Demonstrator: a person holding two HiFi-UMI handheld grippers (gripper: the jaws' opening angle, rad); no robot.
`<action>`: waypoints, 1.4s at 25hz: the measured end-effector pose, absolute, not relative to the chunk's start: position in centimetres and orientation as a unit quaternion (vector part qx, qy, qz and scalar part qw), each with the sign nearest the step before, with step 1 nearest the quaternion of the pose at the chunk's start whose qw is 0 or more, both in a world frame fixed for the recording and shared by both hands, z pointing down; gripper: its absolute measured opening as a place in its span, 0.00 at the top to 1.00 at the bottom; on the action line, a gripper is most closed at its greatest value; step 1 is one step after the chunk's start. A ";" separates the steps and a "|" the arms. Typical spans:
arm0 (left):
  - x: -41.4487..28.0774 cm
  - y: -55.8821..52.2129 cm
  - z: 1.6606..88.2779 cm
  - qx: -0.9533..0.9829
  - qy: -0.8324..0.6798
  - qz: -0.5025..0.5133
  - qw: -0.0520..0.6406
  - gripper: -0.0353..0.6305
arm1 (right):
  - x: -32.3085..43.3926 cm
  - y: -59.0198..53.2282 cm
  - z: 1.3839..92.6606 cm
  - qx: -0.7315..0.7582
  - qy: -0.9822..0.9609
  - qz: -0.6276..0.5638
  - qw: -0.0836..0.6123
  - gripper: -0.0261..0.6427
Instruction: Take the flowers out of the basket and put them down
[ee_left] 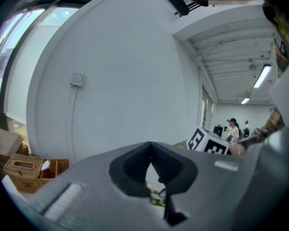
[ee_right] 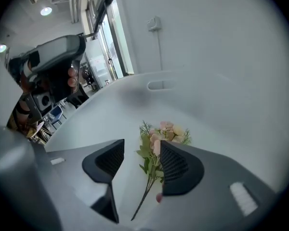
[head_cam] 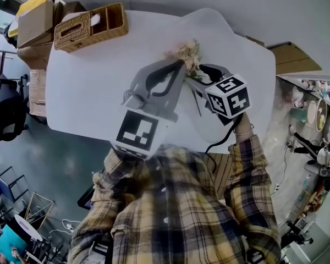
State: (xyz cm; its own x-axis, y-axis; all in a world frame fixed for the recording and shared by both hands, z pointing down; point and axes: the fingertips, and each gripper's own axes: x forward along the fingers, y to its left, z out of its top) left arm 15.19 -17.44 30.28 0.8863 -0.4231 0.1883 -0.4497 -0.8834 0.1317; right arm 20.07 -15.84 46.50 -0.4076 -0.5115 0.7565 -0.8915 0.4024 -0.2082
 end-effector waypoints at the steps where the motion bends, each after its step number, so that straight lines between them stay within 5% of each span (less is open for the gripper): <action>1: 15.2 -17.5 30.3 0.967 -0.226 0.077 0.087 0.95 | 20.1 -15.8 47.1 0.448 -0.777 0.316 0.311 0.60; 15: 14.7 -18.1 30.8 0.967 -0.226 0.074 0.093 0.95 | 20.9 -15.8 55.1 0.419 -0.725 0.392 0.381 0.55; 35: 13.3 -18.9 30.7 0.964 -0.239 0.060 0.102 0.94 | 21.3 -15.0 60.7 0.423 -0.675 0.399 0.454 0.61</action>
